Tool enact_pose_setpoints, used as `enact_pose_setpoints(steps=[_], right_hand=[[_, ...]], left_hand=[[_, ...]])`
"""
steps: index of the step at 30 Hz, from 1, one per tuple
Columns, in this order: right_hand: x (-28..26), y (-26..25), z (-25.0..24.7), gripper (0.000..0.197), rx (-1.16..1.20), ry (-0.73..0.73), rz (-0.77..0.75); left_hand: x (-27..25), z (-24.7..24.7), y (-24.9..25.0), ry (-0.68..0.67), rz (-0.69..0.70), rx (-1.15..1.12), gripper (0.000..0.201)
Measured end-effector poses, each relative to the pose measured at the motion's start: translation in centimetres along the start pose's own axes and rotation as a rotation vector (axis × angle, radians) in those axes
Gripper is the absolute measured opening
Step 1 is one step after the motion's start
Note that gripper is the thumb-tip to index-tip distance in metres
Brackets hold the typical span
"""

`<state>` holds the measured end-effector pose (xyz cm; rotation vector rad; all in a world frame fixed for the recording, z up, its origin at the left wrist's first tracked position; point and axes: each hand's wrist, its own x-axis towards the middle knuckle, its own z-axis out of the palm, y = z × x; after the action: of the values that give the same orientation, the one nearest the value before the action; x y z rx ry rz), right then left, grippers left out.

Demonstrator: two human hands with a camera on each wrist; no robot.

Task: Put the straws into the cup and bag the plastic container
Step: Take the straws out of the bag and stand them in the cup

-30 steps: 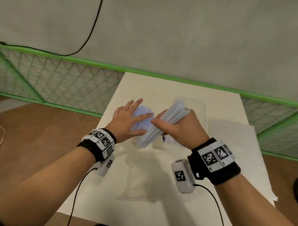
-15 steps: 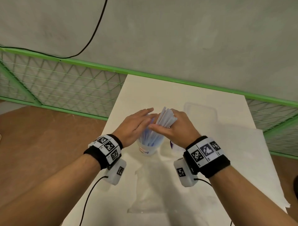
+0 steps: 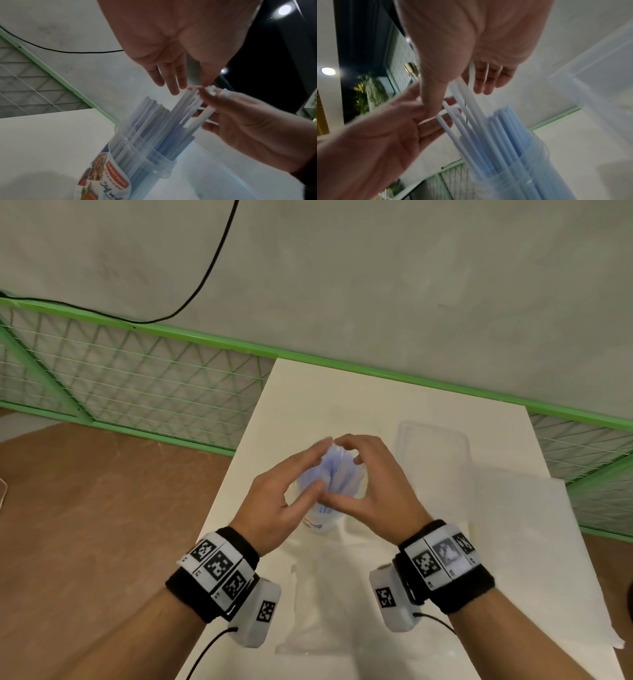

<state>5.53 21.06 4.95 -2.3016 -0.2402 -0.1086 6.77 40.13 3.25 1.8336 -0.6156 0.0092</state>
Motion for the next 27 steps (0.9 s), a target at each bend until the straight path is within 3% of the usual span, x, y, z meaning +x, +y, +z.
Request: enact_pose_setpoints(steps=[4,10,18,27], right_hand=[[-3.1,-0.5,0.5,0.055,0.020,0.165,-0.088],[-3.4,2.4,3.7,0.041,-0.119,0.266,-0.185],[-3.2,4.3,4.8,0.028,-0.326,0.378,-0.335],[-2.5,4.7,4.8,0.028,-0.285,0.407,-0.312]], left_hand=[[0.0,0.5,0.2,0.057,0.100,0.030,0.046],[-0.3,1.7,-2.3,0.107,0.143,0.167,0.023],[-1.0,2.3,-3.9,0.107,0.258,0.534,0.030],[-2.6,2.5,-5.4,0.054,0.309,0.688,0.035]])
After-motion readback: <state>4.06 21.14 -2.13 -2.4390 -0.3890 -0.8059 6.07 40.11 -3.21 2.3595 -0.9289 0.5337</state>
